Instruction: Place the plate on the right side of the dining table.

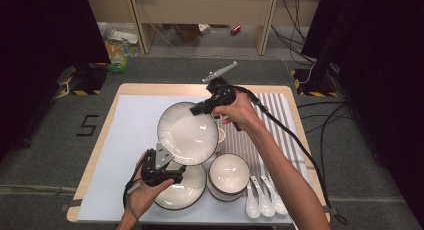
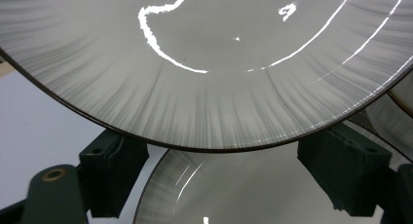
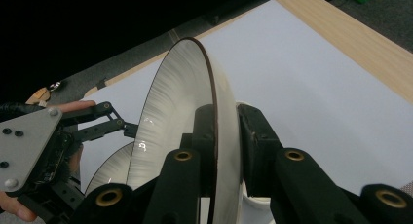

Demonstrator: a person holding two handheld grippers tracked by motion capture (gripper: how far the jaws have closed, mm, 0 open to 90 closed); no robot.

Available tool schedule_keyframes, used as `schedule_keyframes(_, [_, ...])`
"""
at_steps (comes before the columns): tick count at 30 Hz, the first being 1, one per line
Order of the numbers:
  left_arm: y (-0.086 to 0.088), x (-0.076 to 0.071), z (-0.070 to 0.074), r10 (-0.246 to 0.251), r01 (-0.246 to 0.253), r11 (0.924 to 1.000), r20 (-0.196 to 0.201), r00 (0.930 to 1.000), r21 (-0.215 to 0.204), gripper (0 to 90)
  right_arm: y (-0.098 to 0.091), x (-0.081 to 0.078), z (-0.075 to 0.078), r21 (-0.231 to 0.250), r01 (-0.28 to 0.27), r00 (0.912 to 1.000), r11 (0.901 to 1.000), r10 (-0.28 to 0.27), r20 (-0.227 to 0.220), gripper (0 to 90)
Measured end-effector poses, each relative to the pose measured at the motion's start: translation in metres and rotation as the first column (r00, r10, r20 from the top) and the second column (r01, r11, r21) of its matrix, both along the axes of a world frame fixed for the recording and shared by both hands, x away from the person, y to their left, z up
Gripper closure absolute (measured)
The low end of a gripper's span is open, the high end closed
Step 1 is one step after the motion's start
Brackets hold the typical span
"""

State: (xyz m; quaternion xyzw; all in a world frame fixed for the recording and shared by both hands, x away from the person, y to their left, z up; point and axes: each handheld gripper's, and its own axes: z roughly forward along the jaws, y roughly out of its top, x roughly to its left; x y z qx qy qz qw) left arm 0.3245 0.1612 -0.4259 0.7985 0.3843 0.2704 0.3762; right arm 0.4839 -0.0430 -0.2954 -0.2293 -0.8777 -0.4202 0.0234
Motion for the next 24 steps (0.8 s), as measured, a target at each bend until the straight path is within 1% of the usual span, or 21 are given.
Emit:
schedule_keyframes(2, [-0.002,0.003,0.001,-0.006,0.006,0.9999,0.002,1.0,0.01,18.4,-0.003,0.001,0.002,0.005,0.003,1.0,1.0,-0.003,0.003,78.3])
schedule_keyframes(6, [-0.007,0.008,0.002,-0.021,0.021,0.9997,0.001,0.9998,0.015,18.4,-0.011,0.002,0.004,0.006,0.016,0.9998,0.9999,-0.016,0.007,78.1])
schedule_keyframes(7, [-0.009,0.009,0.003,-0.024,0.024,0.9997,-0.004,0.9997,0.002,18.4,-0.013,0.002,0.004,0.005,0.022,0.9997,0.9998,-0.022,0.008,78.1])
schedule_keyframes(8, [-0.01,0.011,0.004,-0.03,0.03,0.9995,-0.005,0.9995,0.011,18.4,-0.014,0.003,0.005,0.007,0.024,0.9997,0.9997,-0.024,0.007,78.1])
schedule_keyframes(9, [-0.011,0.012,0.004,-0.03,0.03,0.9995,-0.001,0.9996,0.007,18.4,-0.016,0.003,0.005,0.01,0.03,0.9995,0.9995,-0.03,0.003,78.0])
schedule_keyframes(11, [-0.012,0.014,0.006,-0.044,0.045,0.9989,-0.013,0.9989,0.013,18.4,-0.019,0.003,0.006,0.011,0.037,0.9993,0.9992,-0.038,0.005,77.9])
schedule_keyframes(12, [-0.014,0.015,0.006,-0.04,0.04,0.9991,-0.002,0.9992,0.012,18.4,-0.021,0.004,0.007,0.013,0.04,0.9992,0.9991,-0.04,0.008,77.9])
schedule_keyframes(13, [-0.014,0.016,0.007,-0.041,0.041,0.9991,-0.003,0.9991,0.012,18.4,-0.022,0.004,0.008,0.014,0.043,0.999,0.999,-0.043,0.009,77.9])
schedule_keyframes(14, [-0.016,0.017,0.007,-0.039,0.039,0.9992,0.005,0.9992,0.01,18.4,-0.023,0.004,0.009,0.013,0.045,0.9989,0.9989,-0.046,0.006,77.9])
schedule_keyframes(15, [-0.016,0.018,0.008,-0.044,0.044,0.9989,0.0,0.999,0.017,18.4,-0.024,0.005,0.01,0.013,0.047,0.9988,0.9988,-0.047,0.013,77.9])
schedule_keyframes(17, [-0.018,0.02,0.009,-0.045,0.045,0.9989,0.004,0.999,0.014,18.4,-0.026,0.006,0.011,0.018,0.053,0.9985,0.9984,-0.053,0.013,77.9])
schedule_keyframes(18, [-0.018,0.021,0.01,-0.049,0.049,0.9986,0.002,0.9988,0.021,18.4,-0.027,0.006,0.011,0.018,0.054,0.9984,0.9984,-0.055,0.015,77.9])
schedule_keyframes(19, [-0.019,0.022,0.009,-0.05,0.05,0.9987,0.003,0.9988,0.008,18.4,-0.028,0.006,0.012,0.015,0.057,0.9982,0.9983,-0.057,0.016,77.8])
schedule_keyframes(20, [-0.02,0.024,0.01,-0.058,0.058,0.9982,-0.003,0.9983,0.017,18.4,-0.029,0.006,0.013,0.014,0.059,0.9981,0.9982,-0.059,0.017,77.7])
schedule_keyframes(24, [-0.022,0.028,0.01,-0.065,0.065,0.9976,0.002,0.9979,0.024,18.4,-0.032,0.006,0.015,0.015,0.067,0.9975,0.9976,-0.068,0.021,77.3])
